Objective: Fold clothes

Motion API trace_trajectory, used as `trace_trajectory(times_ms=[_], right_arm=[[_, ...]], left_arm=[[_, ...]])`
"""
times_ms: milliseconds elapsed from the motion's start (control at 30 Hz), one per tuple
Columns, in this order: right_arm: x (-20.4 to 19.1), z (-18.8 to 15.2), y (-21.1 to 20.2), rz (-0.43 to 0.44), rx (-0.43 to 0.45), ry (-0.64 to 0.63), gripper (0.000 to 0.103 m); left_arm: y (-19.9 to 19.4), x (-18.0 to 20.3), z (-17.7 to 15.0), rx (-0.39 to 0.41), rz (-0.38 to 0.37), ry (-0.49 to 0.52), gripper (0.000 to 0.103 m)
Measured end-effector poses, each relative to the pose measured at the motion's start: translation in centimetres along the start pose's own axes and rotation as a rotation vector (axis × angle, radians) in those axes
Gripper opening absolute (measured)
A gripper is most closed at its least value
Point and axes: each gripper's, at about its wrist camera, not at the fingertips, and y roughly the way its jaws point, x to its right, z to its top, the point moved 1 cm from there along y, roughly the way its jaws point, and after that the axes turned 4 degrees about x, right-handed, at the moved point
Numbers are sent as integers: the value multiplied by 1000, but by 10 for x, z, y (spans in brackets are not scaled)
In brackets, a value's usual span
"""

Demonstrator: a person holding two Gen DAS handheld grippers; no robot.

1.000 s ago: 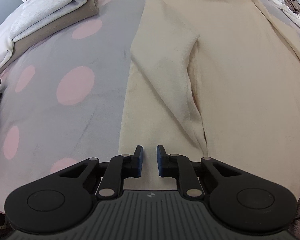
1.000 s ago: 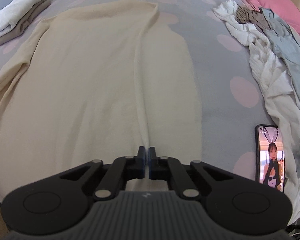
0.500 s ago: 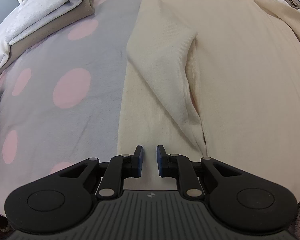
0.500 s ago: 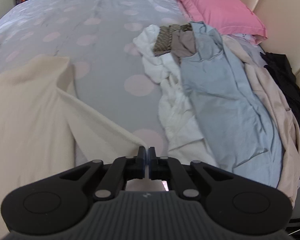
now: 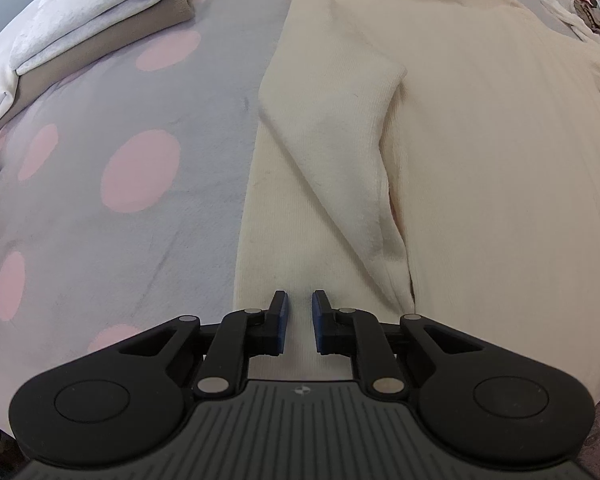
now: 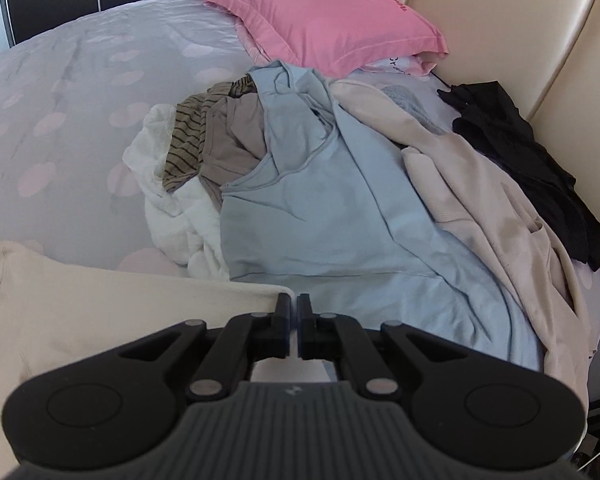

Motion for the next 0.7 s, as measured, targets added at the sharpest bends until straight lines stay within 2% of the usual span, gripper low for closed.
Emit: trace_trajectory(times_ms=[33,100,133,167,333,467,700], right_arm=[[-2,-3,-1,-1,8,-9,8],[-4,-7,-6,-13,27,-39,23],[-5,-9,-10,-19,39,-48,35],[-5,-11,-15,-20,51,-51,39],[0,-20,-32,-5,18,-22,41],[2,-27,-45,-3,15,-13,41],[4,-34,-61,16,37,6,42]], left_arm=[[0,1,0,2,1,0,4],[-1,2,1,5,7,3,2],[-2,4,1,6,14,7,1],[-3,5,2,7,20,12,0],[-27,3,4,50,29,-9,0],[-55,-24,12,113,40,-99,0],[-98,-101,52,264,198,-227,0]])
